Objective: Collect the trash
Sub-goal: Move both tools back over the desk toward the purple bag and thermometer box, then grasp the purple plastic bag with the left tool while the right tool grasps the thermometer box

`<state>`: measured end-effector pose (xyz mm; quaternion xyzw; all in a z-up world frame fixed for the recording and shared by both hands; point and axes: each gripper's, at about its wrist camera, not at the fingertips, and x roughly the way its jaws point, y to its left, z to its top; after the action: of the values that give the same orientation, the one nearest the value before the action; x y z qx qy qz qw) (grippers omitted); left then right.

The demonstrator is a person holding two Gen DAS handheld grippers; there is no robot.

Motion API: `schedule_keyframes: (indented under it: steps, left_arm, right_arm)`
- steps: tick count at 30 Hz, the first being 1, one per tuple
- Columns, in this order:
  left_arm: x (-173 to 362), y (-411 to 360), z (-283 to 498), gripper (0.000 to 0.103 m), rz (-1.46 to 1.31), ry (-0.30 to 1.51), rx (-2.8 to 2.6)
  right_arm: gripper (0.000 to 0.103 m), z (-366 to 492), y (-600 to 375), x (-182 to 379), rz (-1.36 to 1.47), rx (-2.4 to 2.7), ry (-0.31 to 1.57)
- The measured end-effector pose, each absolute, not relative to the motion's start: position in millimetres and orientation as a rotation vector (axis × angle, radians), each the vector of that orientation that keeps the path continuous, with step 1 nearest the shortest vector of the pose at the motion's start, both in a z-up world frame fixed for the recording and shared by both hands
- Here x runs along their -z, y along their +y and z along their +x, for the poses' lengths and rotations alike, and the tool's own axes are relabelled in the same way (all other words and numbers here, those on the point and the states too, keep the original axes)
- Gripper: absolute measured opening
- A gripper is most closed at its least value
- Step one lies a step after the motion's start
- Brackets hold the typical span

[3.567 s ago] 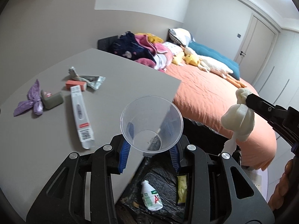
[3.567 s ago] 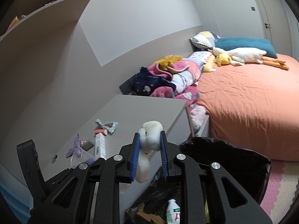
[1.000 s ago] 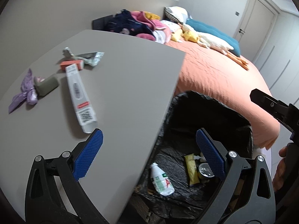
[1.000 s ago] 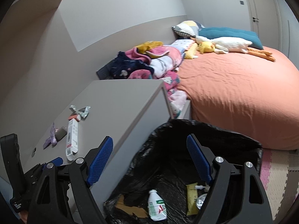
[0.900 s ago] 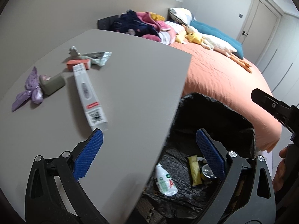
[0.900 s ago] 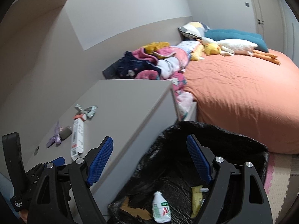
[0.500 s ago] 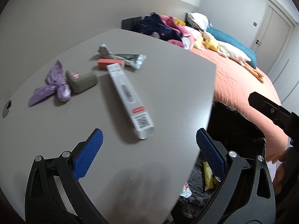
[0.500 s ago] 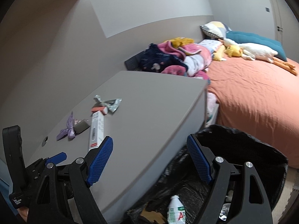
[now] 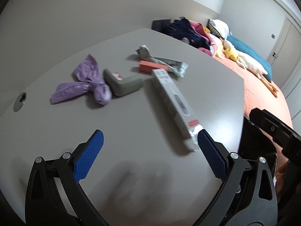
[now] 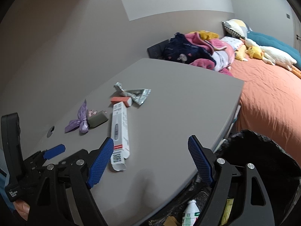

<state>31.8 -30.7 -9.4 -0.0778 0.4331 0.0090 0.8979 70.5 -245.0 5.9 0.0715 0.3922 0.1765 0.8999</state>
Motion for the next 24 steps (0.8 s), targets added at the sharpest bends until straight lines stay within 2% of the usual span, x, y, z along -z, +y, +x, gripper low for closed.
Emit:
schedule_keyframes:
  steps: [24]
  left_arm:
    - [36, 59, 75, 0.097, -0.229, 0.925, -0.191]
  right_arm:
    - [0.082, 119, -140, 36, -0.004, -0.481, 0.919]
